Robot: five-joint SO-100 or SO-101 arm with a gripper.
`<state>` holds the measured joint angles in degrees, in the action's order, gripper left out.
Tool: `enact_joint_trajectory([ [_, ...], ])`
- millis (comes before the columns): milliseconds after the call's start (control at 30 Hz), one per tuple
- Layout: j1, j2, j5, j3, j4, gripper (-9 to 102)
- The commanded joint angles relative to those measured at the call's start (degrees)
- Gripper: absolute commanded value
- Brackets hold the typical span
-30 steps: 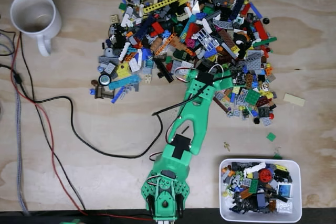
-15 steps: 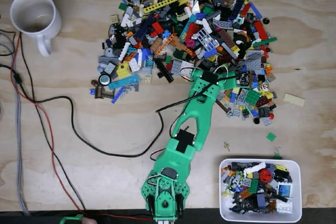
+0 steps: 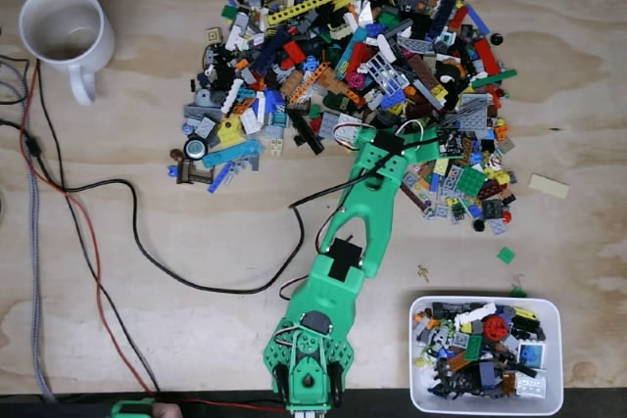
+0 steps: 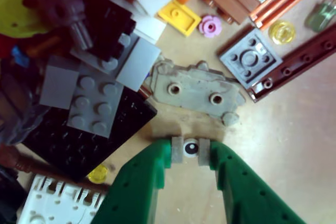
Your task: Find the closest Lego and put it in the bin.
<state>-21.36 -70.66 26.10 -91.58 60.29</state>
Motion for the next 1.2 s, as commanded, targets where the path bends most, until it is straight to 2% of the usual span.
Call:
enact_joint_trajectory([
  [0, 0.4, -0.3, -0.2, 4.0, -0.5, 5],
  [167, -0.4, -1.5, 0.9, 10.2, 4.8, 5],
  [333, -4.6, -8.3, 4.4, 21.3, 16.5, 5],
  [500, -14.7, -16.9, 11.1, 26.7, 26.5, 5],
  [633, -27.1, -24.3, 18.5, 25.3, 29.3, 5],
  [767, -40.4, -30.8, 27.3, 21.0, 29.8, 5],
  [967, -57.5, -40.1, 39.1, 9.0, 26.4, 5],
  [1167, -67.4, -45.0, 46.2, -6.0, 18.8, 5],
])
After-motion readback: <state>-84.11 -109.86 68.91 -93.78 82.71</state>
